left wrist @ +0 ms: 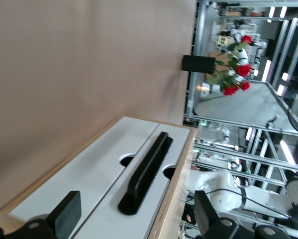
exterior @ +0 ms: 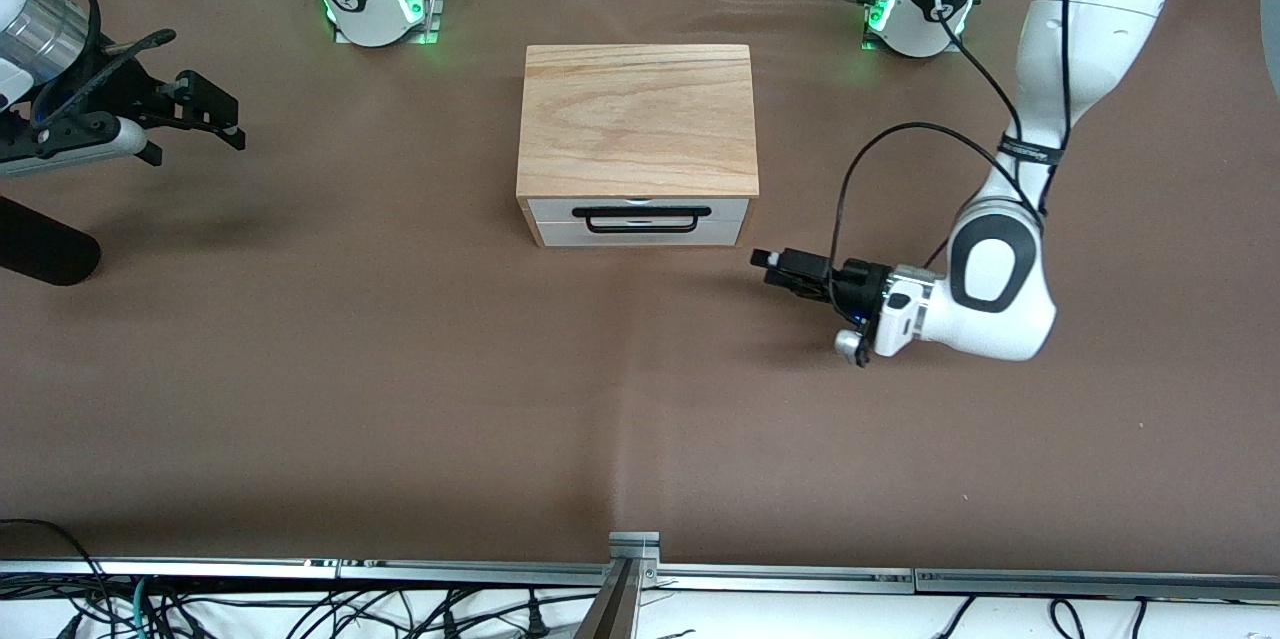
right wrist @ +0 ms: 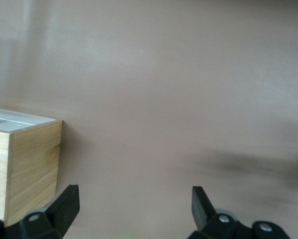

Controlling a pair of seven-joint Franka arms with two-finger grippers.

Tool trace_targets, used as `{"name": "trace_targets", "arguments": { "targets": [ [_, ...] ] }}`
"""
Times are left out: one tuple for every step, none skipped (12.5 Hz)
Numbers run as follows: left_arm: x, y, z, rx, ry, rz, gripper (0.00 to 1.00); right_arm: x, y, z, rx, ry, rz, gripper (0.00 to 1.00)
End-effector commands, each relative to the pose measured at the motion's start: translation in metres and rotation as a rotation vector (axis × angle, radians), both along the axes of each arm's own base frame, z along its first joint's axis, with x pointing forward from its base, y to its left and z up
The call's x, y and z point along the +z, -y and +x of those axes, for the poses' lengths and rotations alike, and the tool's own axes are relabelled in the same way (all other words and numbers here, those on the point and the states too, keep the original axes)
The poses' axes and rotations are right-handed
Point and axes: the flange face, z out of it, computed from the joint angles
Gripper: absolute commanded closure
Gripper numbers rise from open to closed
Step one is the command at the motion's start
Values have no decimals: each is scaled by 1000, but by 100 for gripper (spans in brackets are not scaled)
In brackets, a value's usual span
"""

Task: Pull top drawer with both arms simultaneously
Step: 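Move the left gripper toward the black drawer handle's end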

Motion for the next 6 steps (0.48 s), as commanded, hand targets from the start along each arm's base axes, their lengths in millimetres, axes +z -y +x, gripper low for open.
{"name": "trace_targets", "arguments": {
  "targets": [
    [-5, 17, -18, -12, 27, -54, 0, 5, -2, -6, -11, 18, 17, 0],
    [-9, 26, -25, -28, 27, -66, 0, 9, -5, -7, -7, 23, 17, 0],
    [-15, 37, -35, -24, 33, -83, 0, 12, -10, -10, 2, 18, 16, 0],
    [-25, 44, -44, -3, 36, -110, 0, 12, -15, -10, 10, 16, 17, 0],
    [-34, 51, -53, 7, 55, -125, 0, 13, -14, -5, 9, 34, 19, 0],
    [-43, 54, -59, 7, 80, -135, 0, 10, -14, 1, 11, 30, 22, 0]
  ]
}}
